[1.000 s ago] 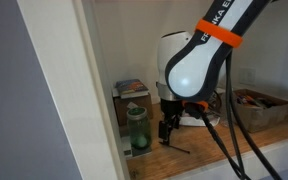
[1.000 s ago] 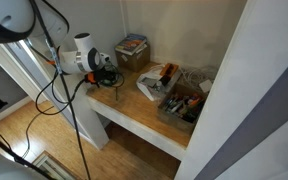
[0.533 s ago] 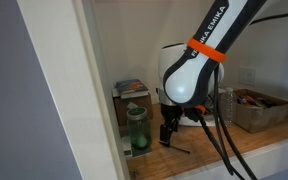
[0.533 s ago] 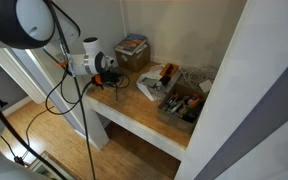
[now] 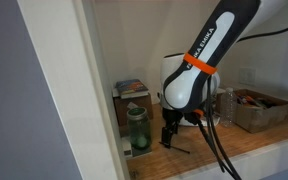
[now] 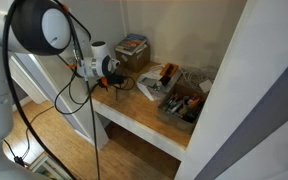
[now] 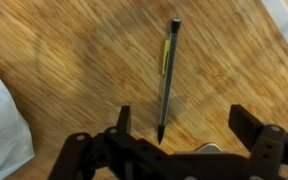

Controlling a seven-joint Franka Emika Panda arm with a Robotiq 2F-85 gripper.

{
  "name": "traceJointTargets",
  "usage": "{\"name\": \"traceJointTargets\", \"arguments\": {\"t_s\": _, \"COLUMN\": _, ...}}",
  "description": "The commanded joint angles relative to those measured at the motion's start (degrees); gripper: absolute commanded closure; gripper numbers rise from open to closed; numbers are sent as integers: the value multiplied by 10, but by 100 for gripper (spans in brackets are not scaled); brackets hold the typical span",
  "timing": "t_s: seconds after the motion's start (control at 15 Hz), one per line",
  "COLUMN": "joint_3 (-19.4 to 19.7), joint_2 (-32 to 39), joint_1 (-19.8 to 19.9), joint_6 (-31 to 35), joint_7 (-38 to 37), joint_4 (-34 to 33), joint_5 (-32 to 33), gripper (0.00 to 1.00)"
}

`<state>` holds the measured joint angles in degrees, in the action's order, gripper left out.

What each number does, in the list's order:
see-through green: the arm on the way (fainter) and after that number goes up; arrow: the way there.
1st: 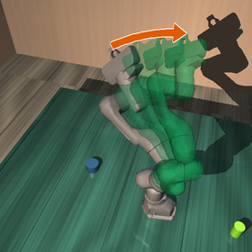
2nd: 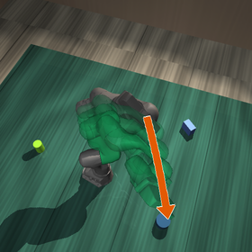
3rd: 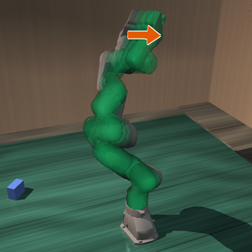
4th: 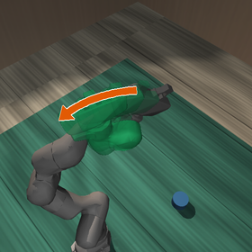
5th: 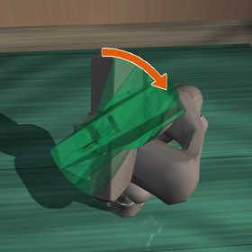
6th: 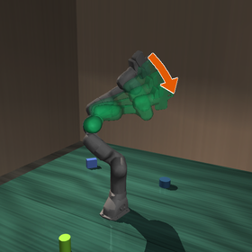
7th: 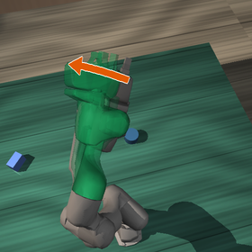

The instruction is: Put the pen into the cardboard box

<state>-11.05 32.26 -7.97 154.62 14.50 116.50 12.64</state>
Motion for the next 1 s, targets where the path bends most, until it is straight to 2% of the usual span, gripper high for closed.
{"name": "traceJointTargets", "arguments": {"t_s": 0.0, "joint_3": -1, "joint_2": 33, "joint_1": 7, "joint_6": 8, "joint_7": 22, "joint_4": -30, "joint_5": -10, "gripper": 0}}
{"name": "traceJointTargets", "arguments": {"t_s": 0.27, "joint_3": -3, "joint_2": 51, "joint_1": 11, "joint_6": -1, "joint_7": 32, "joint_4": -47, "joint_5": -9, "gripper": 0}}
{"name": "traceJointTargets", "arguments": {"t_s": 0.4, "joint_3": -2, "joint_2": 58, "joint_1": 12, "joint_6": -3, "joint_7": 35, "joint_4": -52, "joint_5": -8, "gripper": 13}}
{"name": "traceJointTargets", "arguments": {"t_s": 0.47, "joint_3": -2, "joint_2": 60, "joint_1": 13, "joint_6": -4, "joint_7": 37, "joint_4": -54, "joint_5": -8, "gripper": 25}}
{"name": "traceJointTargets", "arguments": {"t_s": 0.53, "joint_3": -2, "joint_2": 62, "joint_1": 14, "joint_6": -6, "joint_7": 37, "joint_4": -56, "joint_5": -8, "gripper": 30}}
{"name": "traceJointTargets", "arguments": {"t_s": 0.93, "joint_3": -4, "joint_2": 67, "joint_1": 15, "joint_6": -17, "joint_7": 42, "joint_4": -63, "joint_5": -8, "gripper": 75}}
